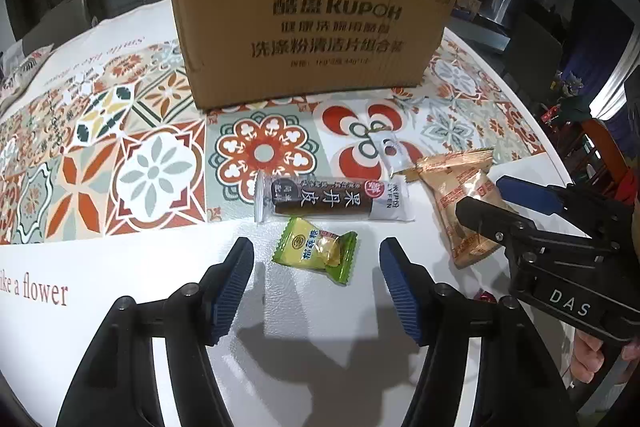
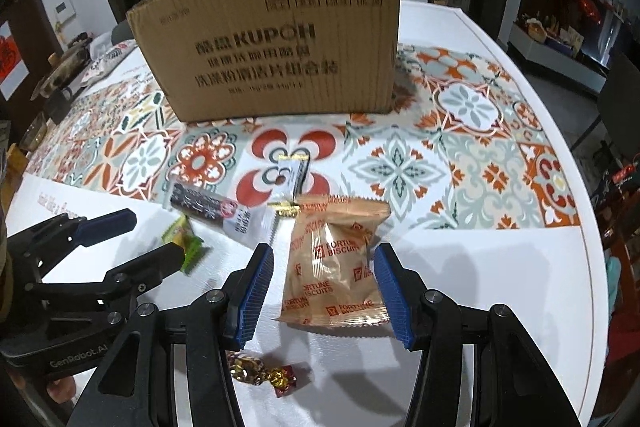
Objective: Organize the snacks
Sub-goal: 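Grasp the green candy with the left tool while the right tool grasps the Fortune Biscuits packet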
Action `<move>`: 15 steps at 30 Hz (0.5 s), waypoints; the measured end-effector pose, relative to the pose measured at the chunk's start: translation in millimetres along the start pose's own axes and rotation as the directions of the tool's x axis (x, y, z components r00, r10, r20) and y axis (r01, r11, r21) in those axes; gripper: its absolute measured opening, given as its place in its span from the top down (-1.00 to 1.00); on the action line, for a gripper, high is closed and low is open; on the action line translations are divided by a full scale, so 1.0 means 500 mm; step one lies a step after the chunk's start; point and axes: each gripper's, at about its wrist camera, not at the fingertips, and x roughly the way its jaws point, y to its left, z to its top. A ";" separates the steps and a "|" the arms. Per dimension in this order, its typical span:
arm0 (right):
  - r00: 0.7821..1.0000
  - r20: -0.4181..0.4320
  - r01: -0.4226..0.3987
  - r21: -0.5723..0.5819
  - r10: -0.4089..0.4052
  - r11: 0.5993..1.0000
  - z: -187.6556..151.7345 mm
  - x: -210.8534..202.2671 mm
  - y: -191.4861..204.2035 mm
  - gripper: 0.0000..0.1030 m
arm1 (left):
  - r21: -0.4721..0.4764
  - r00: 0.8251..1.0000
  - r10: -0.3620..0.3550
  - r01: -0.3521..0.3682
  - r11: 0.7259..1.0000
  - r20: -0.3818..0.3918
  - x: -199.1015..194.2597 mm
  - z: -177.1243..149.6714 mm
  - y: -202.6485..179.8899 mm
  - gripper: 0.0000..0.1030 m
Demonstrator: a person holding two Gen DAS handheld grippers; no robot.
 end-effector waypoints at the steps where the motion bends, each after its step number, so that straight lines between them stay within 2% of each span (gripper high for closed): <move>1: 1.000 -0.007 -0.002 0.000 0.002 1.000 0.000 0.005 0.000 -0.04 | -0.001 1.000 -0.003 0.003 1.000 -0.005 0.005 0.000 0.000 -0.22; 9: 0.999 -0.033 0.011 0.001 -0.011 1.000 0.001 0.036 0.002 -0.04 | -0.018 0.999 0.004 -0.005 1.000 -0.034 0.038 -0.001 0.008 -0.08; 13: 0.999 -0.045 0.007 0.000 -0.007 1.000 -0.001 0.047 0.006 -0.04 | -0.007 0.999 0.025 -0.025 1.000 -0.020 0.042 0.000 0.006 -0.05; 15: 0.999 -0.049 0.005 0.001 -0.005 1.000 -0.003 0.050 0.007 -0.04 | 0.003 0.999 0.035 -0.035 0.999 -0.015 0.042 -0.001 0.002 0.09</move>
